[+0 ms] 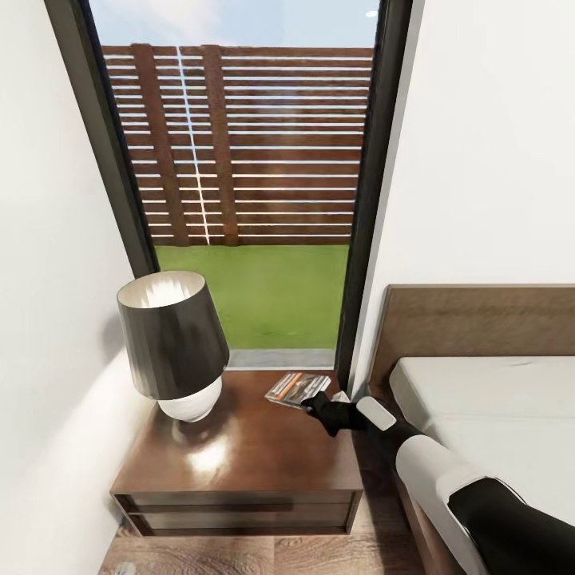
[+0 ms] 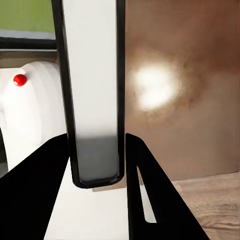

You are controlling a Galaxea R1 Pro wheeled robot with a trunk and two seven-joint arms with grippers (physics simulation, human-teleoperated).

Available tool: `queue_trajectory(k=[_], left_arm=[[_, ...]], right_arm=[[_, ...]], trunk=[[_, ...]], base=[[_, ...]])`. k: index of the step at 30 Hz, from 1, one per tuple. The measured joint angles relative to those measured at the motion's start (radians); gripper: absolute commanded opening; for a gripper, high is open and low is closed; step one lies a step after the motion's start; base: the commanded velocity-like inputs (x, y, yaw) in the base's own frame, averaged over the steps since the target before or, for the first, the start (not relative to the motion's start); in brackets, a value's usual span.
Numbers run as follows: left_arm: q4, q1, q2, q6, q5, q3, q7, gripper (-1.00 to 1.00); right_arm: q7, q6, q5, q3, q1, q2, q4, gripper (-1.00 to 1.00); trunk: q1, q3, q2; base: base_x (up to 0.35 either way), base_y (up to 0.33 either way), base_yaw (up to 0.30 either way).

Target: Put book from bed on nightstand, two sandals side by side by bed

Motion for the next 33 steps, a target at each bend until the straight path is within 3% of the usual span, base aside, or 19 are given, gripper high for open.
queue_trajectory(k=[8, 13, 14, 17, 33], left_arm=[[-0.048, 0.000, 0.001, 0.038, 0.033, 0.005, -0.015, 1.00], [-0.081, 0.000, 0.000, 0.045, 0.083, 0.006, -0.018, 1.00], [-0.094, 0.000, -0.001, 0.046, 0.110, 0.006, -0.019, 1.00], [-0.103, 0.000, -0.003, 0.046, 0.128, 0.006, -0.020, 1.00], [-0.129, 0.000, -0.005, 0.066, 0.143, 0.007, -0.025, 1.00]], right_arm=[[0.000, -0.001, -0.001, 0.000, 0.000, 0.001, -0.002, -1.00], [0.000, -0.002, -0.002, 0.000, 0.000, 0.002, -0.003, -1.00], [0.001, -0.001, -0.003, 0.000, 0.000, 0.003, -0.004, -1.00], [0.001, 0.000, -0.004, 0.000, 0.000, 0.003, -0.004, -1.00], [0.007, -0.002, -0.005, 0.000, 0.000, 0.004, -0.004, -1.00]], trunk=[[0.000, 0.000, 0.000], [0.000, 0.000, 0.000], [0.000, 0.000, 0.000], [0.000, 0.000, 0.000], [0.000, 0.000, 0.000]], base=[[0.000, 0.000, 0.000], [0.000, 0.000, 0.000], [0.000, 0.000, 0.000], [0.000, 0.000, 0.000], [0.000, 0.000, 0.000]])
